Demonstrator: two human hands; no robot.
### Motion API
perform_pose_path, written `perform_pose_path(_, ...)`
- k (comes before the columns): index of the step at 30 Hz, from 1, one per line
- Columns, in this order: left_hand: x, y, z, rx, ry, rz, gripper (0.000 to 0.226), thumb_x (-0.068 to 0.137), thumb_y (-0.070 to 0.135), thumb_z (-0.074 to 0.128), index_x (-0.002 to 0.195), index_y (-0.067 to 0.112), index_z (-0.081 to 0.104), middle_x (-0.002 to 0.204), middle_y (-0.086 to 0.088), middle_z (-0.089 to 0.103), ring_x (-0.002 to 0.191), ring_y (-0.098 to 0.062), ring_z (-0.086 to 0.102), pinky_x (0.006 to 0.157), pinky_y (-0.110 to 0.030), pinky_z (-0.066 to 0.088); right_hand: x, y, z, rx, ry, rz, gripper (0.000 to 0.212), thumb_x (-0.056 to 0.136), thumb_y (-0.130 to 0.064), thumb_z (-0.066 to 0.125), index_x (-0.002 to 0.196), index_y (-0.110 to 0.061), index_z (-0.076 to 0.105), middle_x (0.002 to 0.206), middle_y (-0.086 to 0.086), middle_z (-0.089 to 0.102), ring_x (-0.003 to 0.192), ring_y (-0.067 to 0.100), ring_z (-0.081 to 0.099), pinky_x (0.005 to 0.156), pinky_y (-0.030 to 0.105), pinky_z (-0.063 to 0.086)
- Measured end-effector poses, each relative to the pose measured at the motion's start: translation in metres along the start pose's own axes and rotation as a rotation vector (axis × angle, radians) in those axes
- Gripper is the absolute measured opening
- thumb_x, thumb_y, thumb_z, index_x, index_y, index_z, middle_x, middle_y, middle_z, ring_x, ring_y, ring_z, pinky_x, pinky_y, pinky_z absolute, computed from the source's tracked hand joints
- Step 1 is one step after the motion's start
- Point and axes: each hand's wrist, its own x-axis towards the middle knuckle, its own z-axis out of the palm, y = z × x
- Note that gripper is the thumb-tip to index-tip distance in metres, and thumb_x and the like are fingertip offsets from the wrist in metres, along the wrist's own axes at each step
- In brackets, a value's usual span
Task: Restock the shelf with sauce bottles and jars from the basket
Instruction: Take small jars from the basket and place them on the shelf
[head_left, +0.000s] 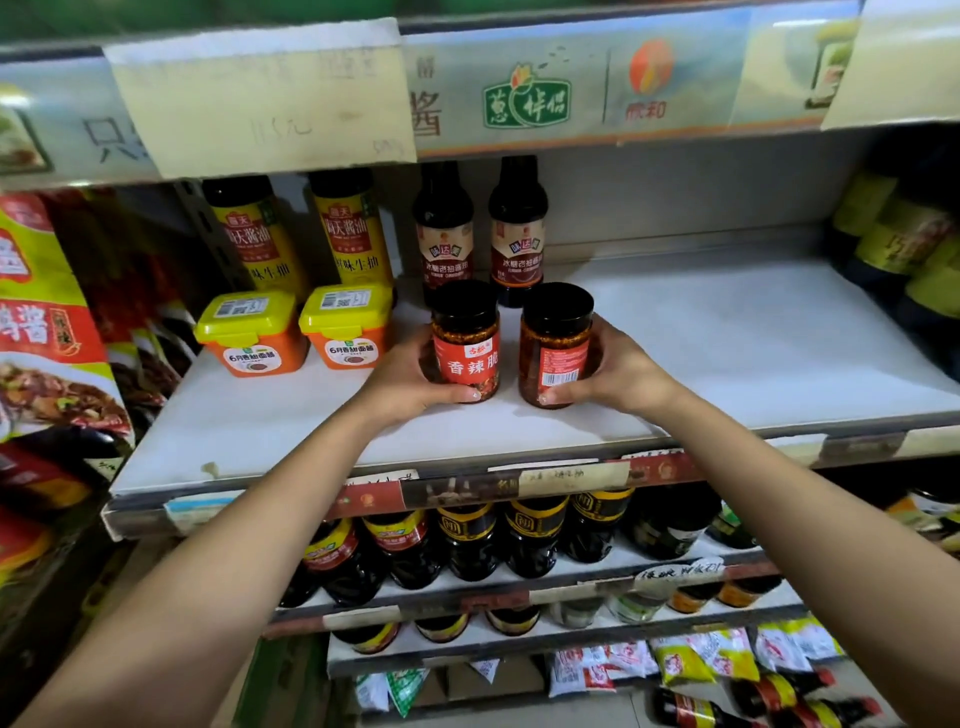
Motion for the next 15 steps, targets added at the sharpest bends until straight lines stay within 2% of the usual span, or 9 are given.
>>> perform_pose_path(2,-0.001,-0.002,0.0,-0.026,0.001,0.002,0.071,0.058,0.003,0.082,0.113,0.03,0.046,0.102,0.01,0.061,0.095,-0.004,0.059,0.066,-0.013,0.052,-0.001,0.0,0.008,-0.047,0.103,-0.001,0.08,0.051,-0.02,0.09,0.114,-0.026,0.041,0.099,-0.013,0.06,0.093,0.007,0.06,0.081,0.022,0.047)
perform_pose_path(4,-0.001,-0.002,0.001,-0.023,-0.001,0.003,0.072,0.059,0.004,0.082,0.114,0.031,0.045,0.102,0.015,0.06,0.094,0.003,0.058,0.063,-0.008,0.05,-0.001,-0.001,0.015,-0.08,0.173,-0.017,0.08,0.05,-0.025,0.09,0.11,-0.029,0.037,0.096,-0.016,0.056,0.09,0.007,0.057,0.079,0.021,0.044)
perform_pose_path(9,0.0,-0.005,0.0,-0.015,0.001,0.002,0.071,0.06,0.006,0.082,0.113,0.033,0.043,0.101,0.018,0.058,0.093,0.005,0.055,0.061,-0.005,0.047,-0.002,0.001,0.012,-0.056,0.115,-0.01,0.082,0.054,-0.022,0.088,0.119,-0.027,0.039,0.111,-0.004,0.059,0.105,0.015,0.058,0.093,0.033,0.047)
perform_pose_path(12,0.0,-0.007,0.0,-0.037,-0.009,-0.008,0.071,0.061,0.007,0.082,0.115,0.032,0.044,0.106,0.013,0.058,0.097,0.001,0.056,0.062,-0.009,0.05,-0.003,0.002,0.012,-0.092,0.134,-0.006,0.082,0.054,-0.025,0.088,0.122,-0.024,0.042,0.113,-0.004,0.06,0.105,0.015,0.058,0.093,0.032,0.046)
perform_pose_path(15,0.0,-0.007,0.0,-0.028,-0.012,-0.011,0.068,0.061,0.009,0.082,0.112,0.035,0.044,0.102,0.018,0.058,0.094,0.004,0.056,0.063,-0.008,0.049,-0.003,0.001,0.012,-0.089,0.139,-0.011,0.082,0.056,-0.024,0.088,0.123,-0.024,0.042,0.113,-0.004,0.059,0.103,0.013,0.057,0.091,0.029,0.045)
